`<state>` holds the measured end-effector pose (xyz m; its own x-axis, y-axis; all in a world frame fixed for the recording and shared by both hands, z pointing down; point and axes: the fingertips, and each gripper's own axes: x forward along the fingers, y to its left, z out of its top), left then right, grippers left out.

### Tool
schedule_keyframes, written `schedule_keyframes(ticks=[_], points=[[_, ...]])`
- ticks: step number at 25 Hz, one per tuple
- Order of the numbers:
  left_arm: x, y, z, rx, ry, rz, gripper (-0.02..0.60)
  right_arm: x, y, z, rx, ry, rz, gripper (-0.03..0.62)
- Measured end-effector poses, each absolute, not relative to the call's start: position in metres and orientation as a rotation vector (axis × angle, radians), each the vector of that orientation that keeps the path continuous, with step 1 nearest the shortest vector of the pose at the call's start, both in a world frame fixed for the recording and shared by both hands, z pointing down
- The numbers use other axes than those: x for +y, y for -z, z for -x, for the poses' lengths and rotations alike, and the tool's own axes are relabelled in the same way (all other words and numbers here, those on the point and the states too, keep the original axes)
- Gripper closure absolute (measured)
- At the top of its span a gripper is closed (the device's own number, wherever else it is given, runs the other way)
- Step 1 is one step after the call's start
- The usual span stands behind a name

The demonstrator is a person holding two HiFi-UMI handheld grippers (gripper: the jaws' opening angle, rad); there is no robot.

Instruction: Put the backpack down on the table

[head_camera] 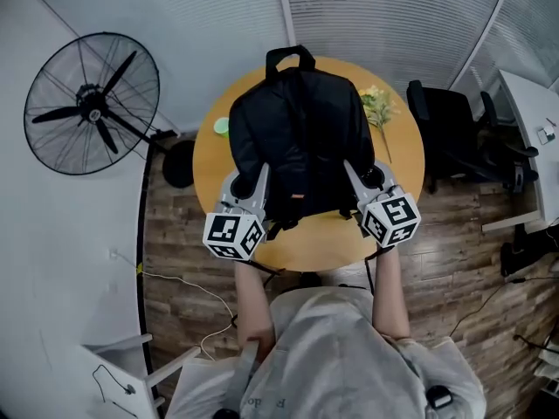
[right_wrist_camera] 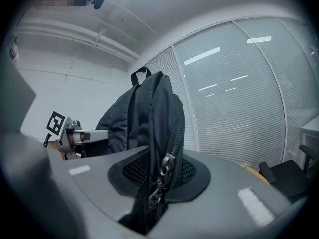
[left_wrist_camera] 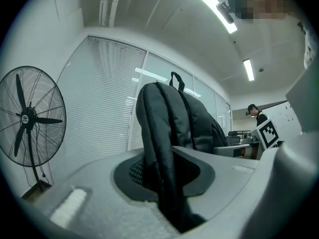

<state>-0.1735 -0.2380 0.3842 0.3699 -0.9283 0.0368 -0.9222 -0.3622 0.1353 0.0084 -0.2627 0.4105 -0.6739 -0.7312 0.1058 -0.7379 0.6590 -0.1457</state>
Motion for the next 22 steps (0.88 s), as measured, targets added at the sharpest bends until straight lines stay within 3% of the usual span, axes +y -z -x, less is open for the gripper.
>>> schedule_keyframes(ticks=[22], points=[[-0.23,-0.503,0.172,-1.557,-0.062,-2.29,0.511,-0.245,-0.523,-0.012,-2.641,-0.562,-1.204,0.519]])
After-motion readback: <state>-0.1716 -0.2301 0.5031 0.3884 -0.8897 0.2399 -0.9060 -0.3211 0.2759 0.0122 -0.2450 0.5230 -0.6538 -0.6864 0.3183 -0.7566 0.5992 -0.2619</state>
